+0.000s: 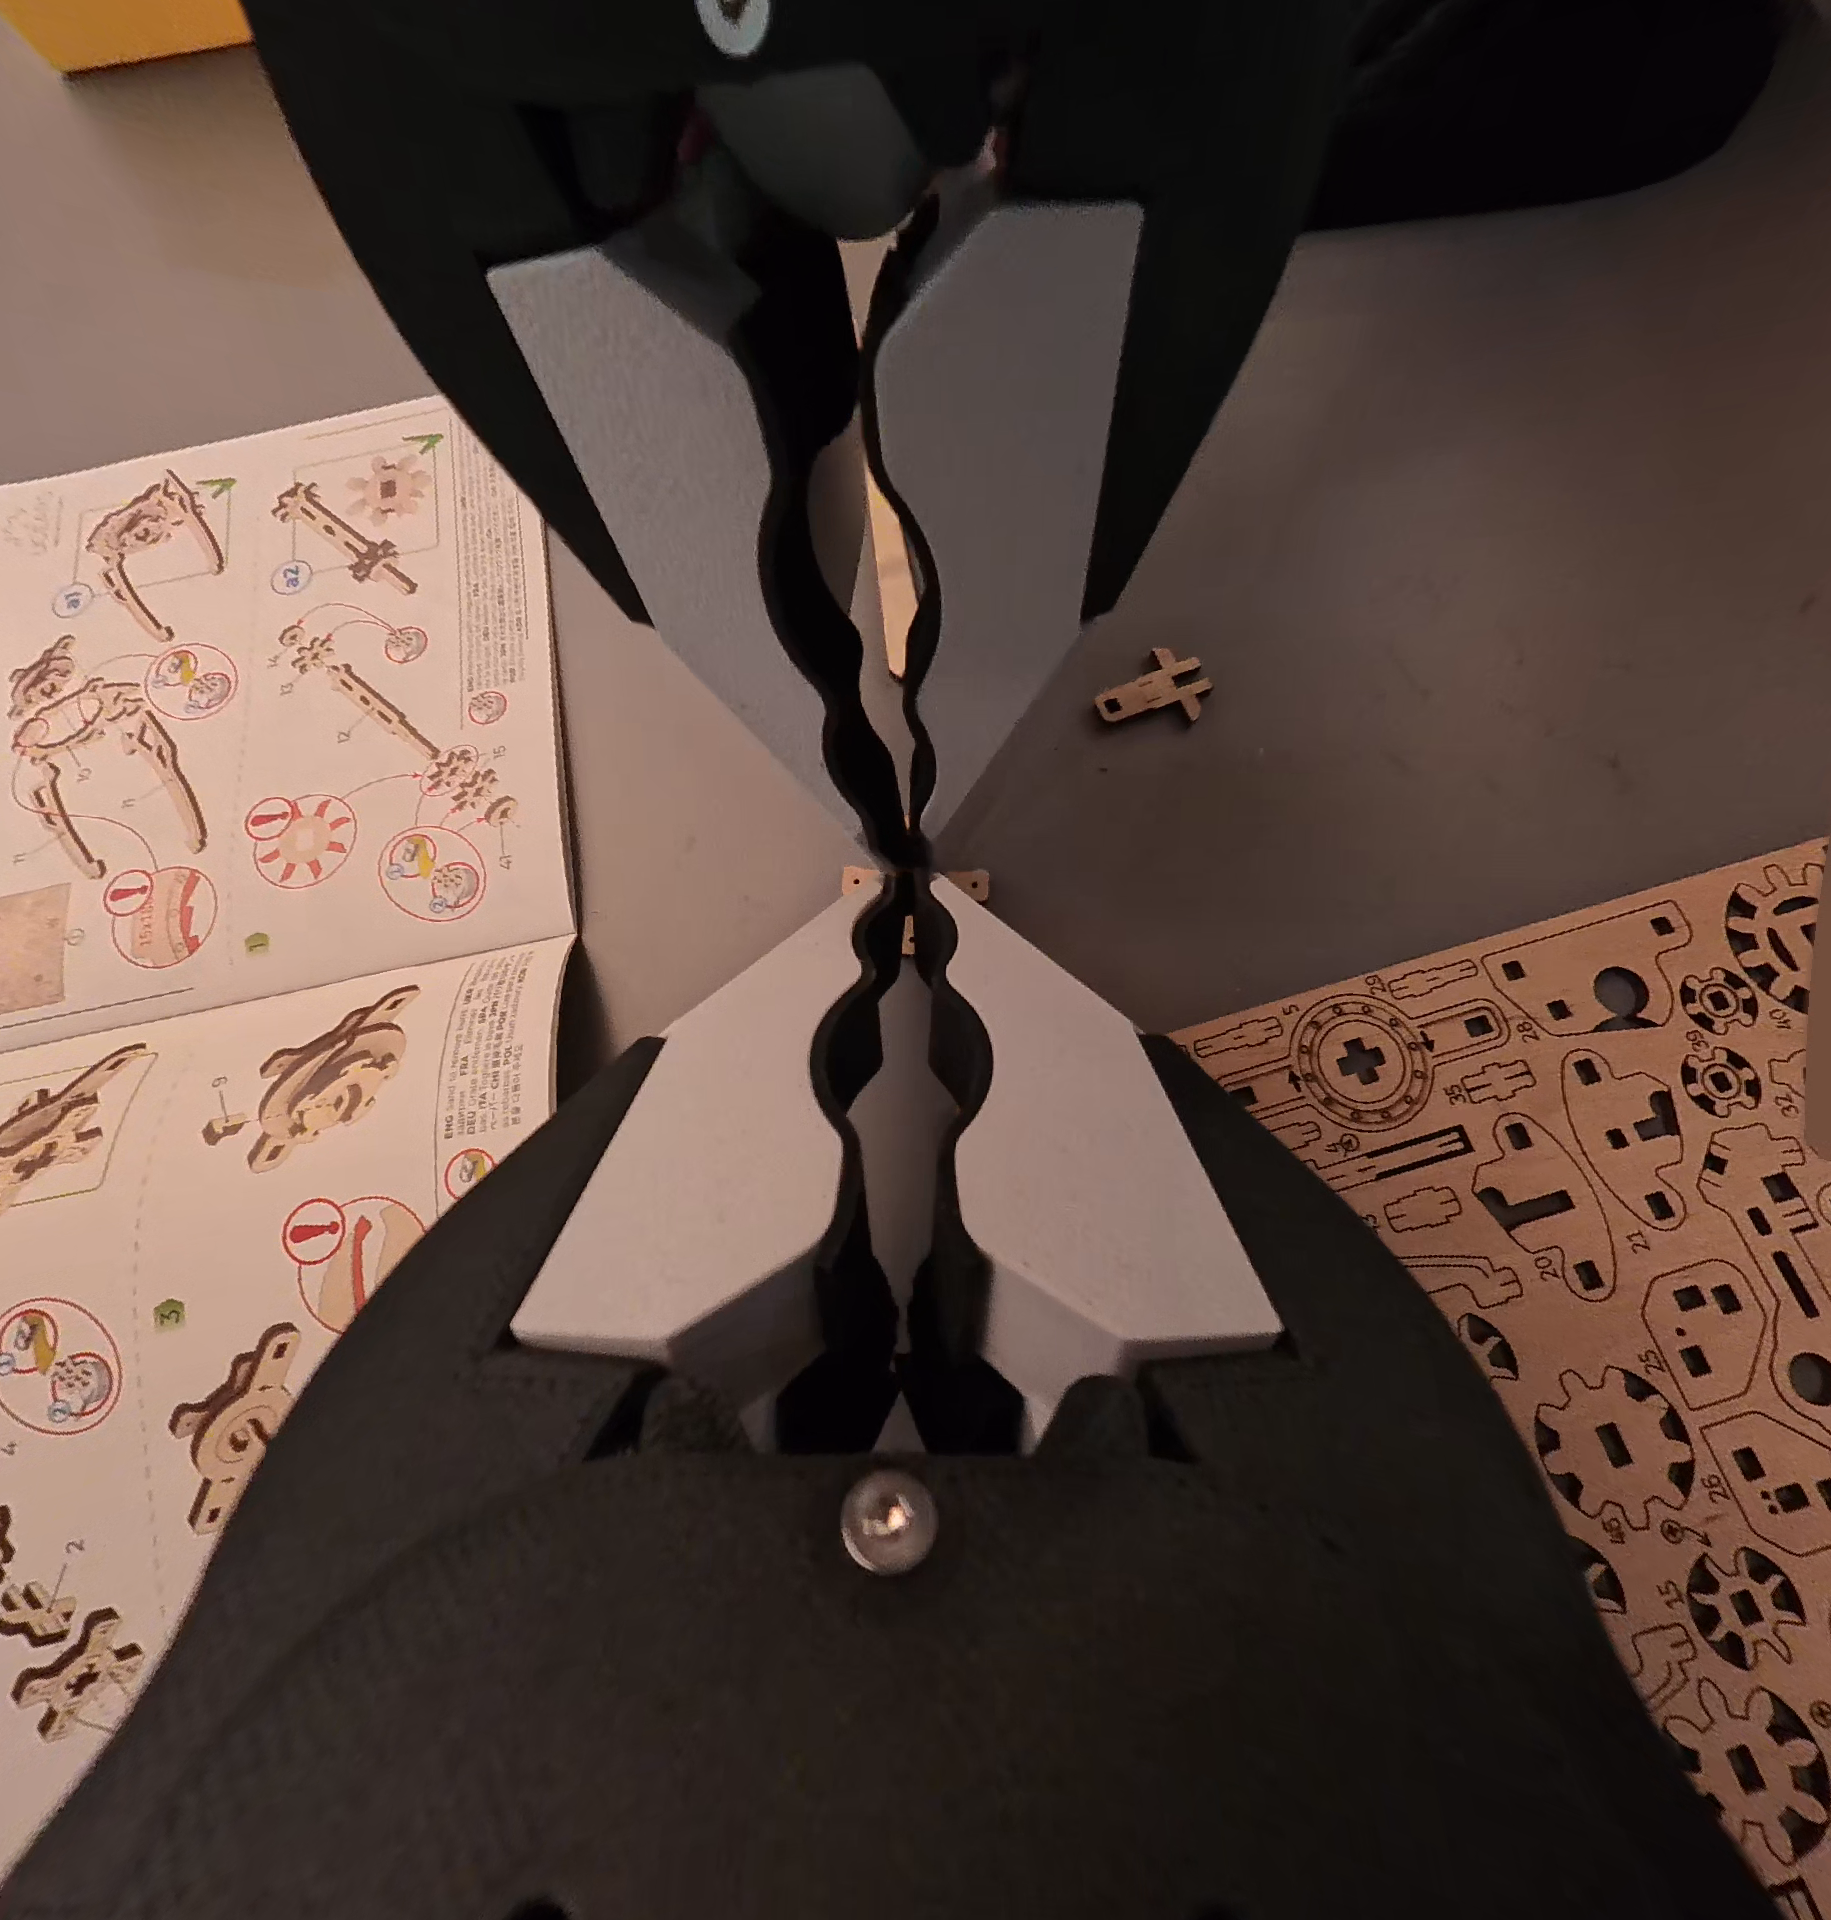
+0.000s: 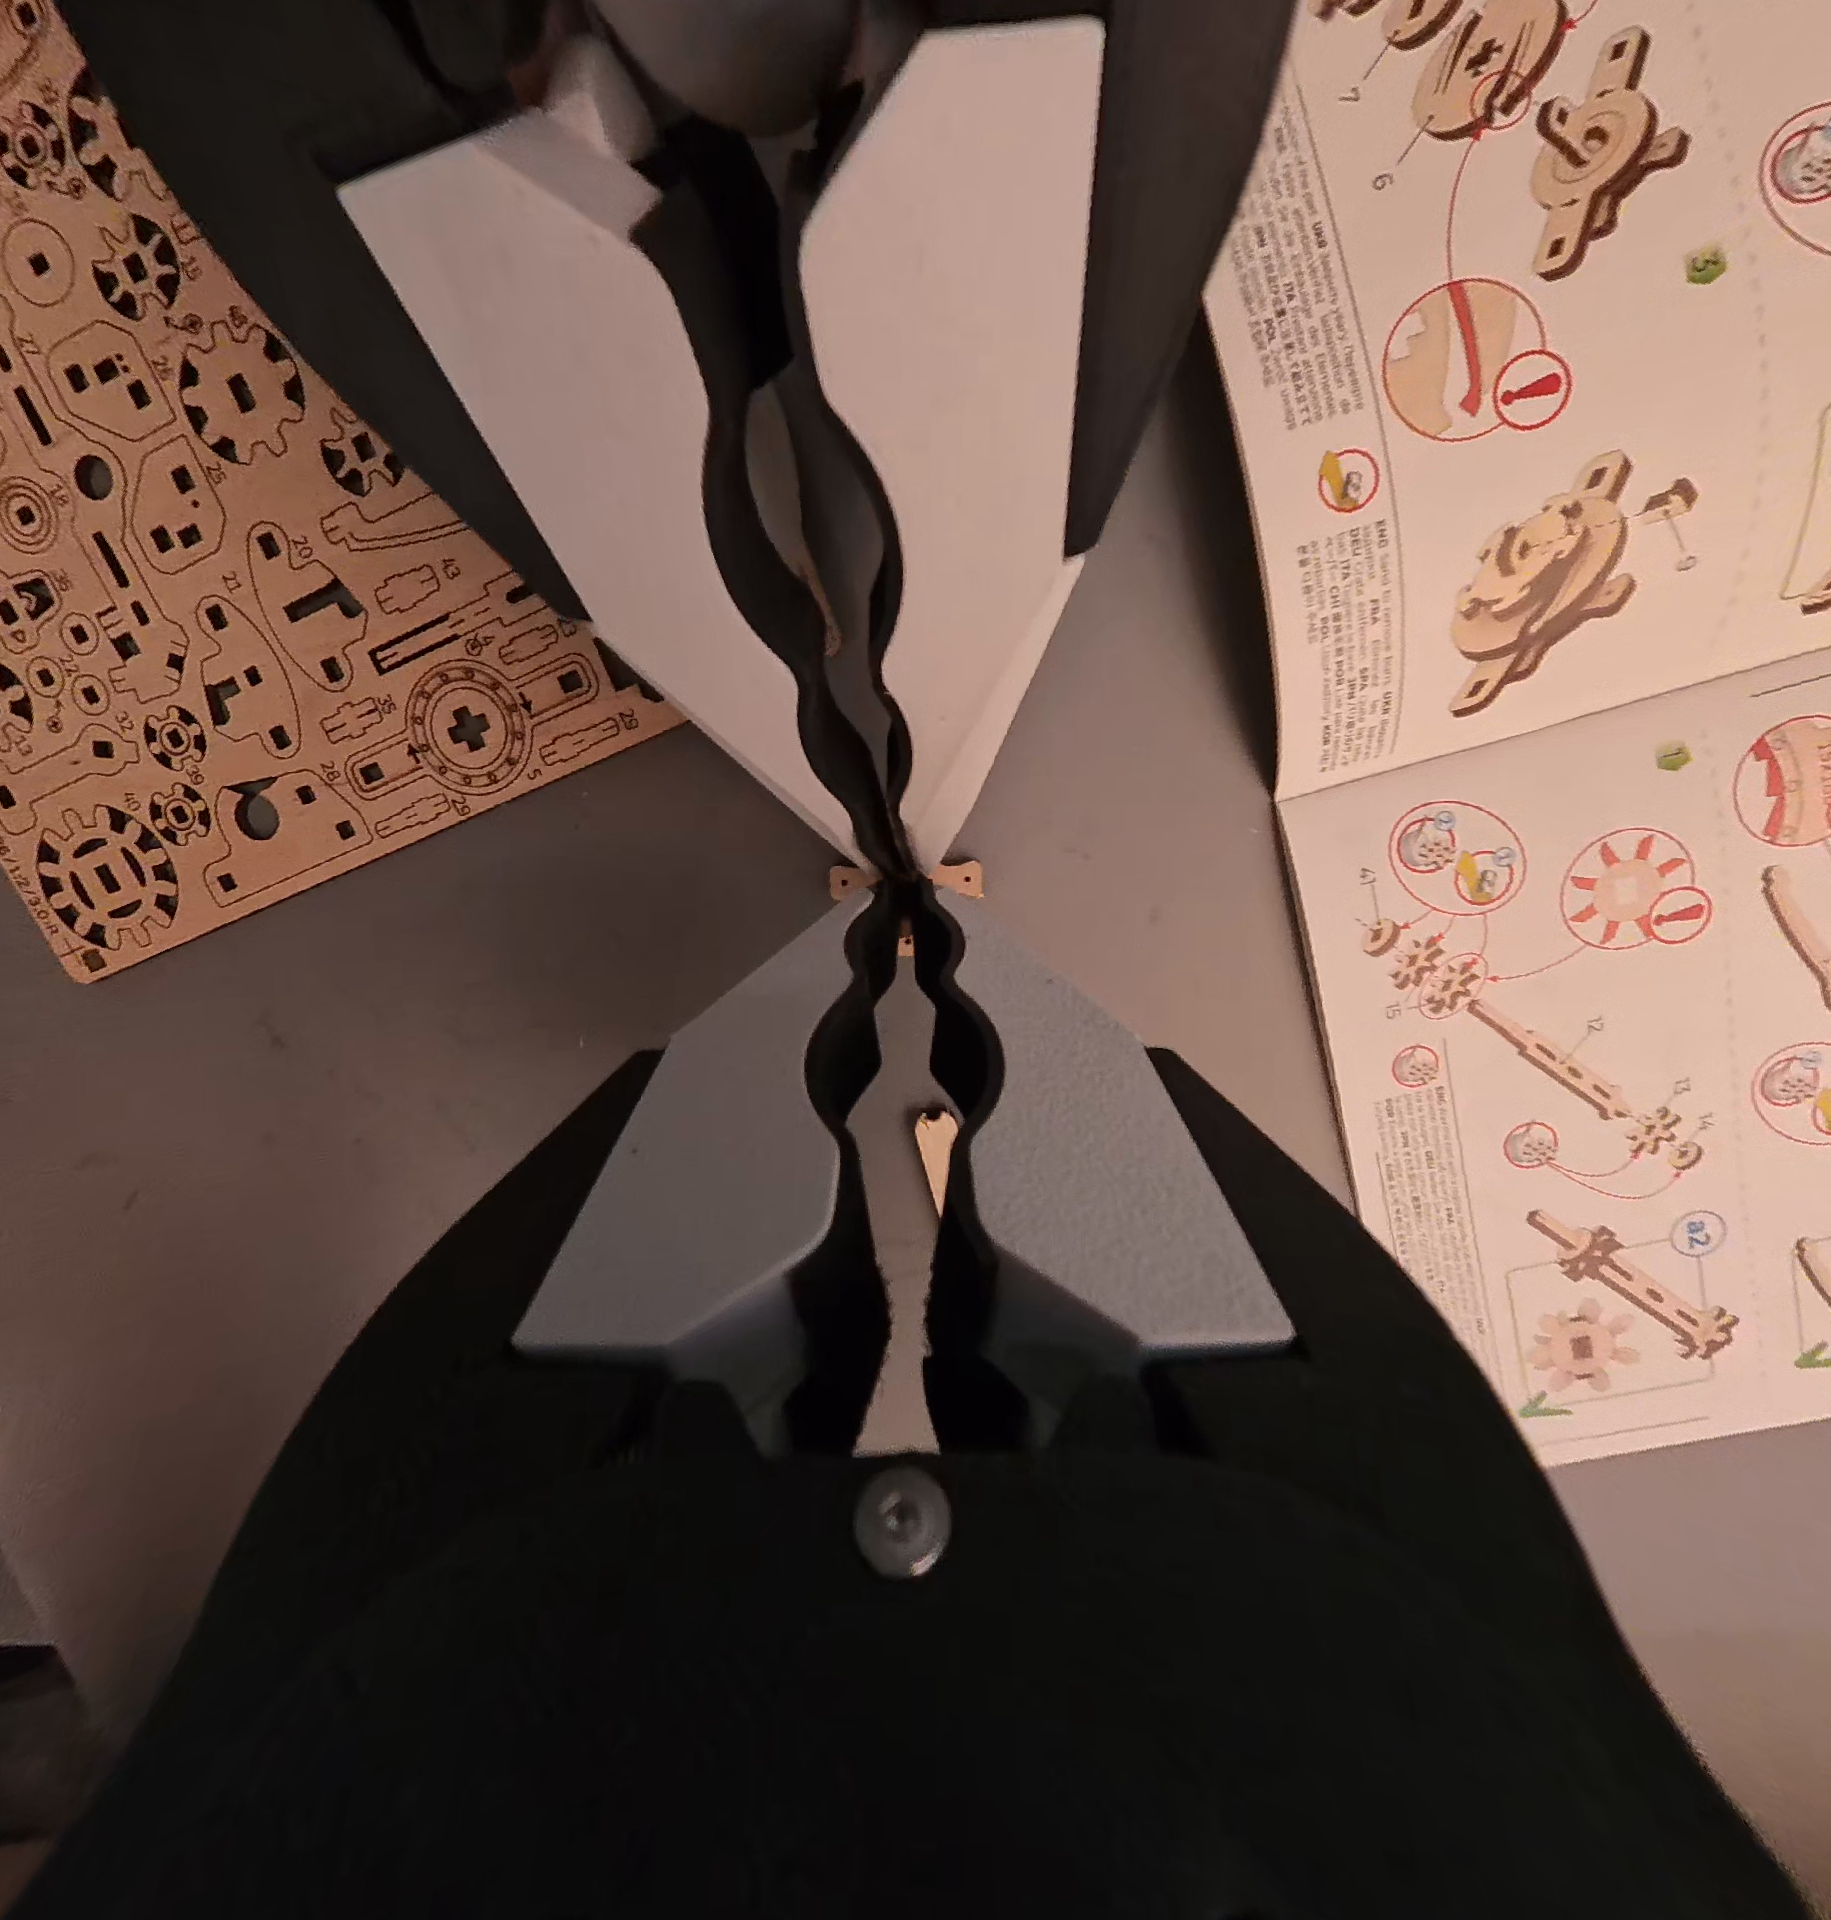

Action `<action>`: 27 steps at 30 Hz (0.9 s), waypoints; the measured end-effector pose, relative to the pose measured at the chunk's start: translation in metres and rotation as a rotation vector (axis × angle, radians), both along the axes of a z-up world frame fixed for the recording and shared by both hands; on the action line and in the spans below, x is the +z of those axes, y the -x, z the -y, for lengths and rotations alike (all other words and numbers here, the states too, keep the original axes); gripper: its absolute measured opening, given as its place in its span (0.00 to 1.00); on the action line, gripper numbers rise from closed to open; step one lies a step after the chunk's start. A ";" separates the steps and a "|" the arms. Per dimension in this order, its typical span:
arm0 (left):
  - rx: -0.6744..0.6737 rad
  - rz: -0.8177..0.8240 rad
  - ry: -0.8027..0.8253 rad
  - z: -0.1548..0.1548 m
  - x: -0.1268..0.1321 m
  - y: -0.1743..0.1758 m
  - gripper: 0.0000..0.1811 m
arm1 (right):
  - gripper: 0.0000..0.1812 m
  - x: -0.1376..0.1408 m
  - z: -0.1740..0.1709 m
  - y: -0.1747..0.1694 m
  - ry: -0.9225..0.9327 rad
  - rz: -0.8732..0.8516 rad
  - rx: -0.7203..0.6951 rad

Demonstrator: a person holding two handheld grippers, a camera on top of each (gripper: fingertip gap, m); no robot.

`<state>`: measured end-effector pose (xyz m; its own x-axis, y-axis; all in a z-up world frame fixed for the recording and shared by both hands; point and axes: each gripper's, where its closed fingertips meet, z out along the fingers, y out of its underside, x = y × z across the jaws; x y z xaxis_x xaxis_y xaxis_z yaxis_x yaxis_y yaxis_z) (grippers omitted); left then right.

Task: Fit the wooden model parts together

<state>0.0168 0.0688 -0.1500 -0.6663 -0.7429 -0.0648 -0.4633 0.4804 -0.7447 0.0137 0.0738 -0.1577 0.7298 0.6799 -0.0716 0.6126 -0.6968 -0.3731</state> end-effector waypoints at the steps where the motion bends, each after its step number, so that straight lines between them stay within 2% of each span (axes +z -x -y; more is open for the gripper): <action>1: 0.001 0.001 0.004 0.000 0.000 0.000 0.00 | 0.01 0.000 0.000 0.000 -0.003 -0.007 0.001; 4: 0.000 -0.005 0.004 0.000 0.000 0.000 0.00 | 0.01 0.001 -0.001 0.001 -0.052 -0.013 0.038; 10: 0.013 -0.008 0.019 0.000 0.001 -0.001 0.00 | 0.03 0.014 -0.003 -0.007 -0.128 -0.123 -0.037; 13: 0.011 0.014 -0.012 0.000 0.001 0.000 0.01 | 0.04 0.021 -0.005 0.001 -0.151 -0.195 -0.022; 16: 0.019 0.022 -0.016 0.000 0.002 0.002 0.11 | 0.06 0.015 -0.004 0.000 -0.148 -0.164 -0.008; 27: 0.003 -0.016 0.013 -0.002 0.001 0.014 0.10 | 0.08 0.012 -0.003 0.013 -0.172 -0.200 0.056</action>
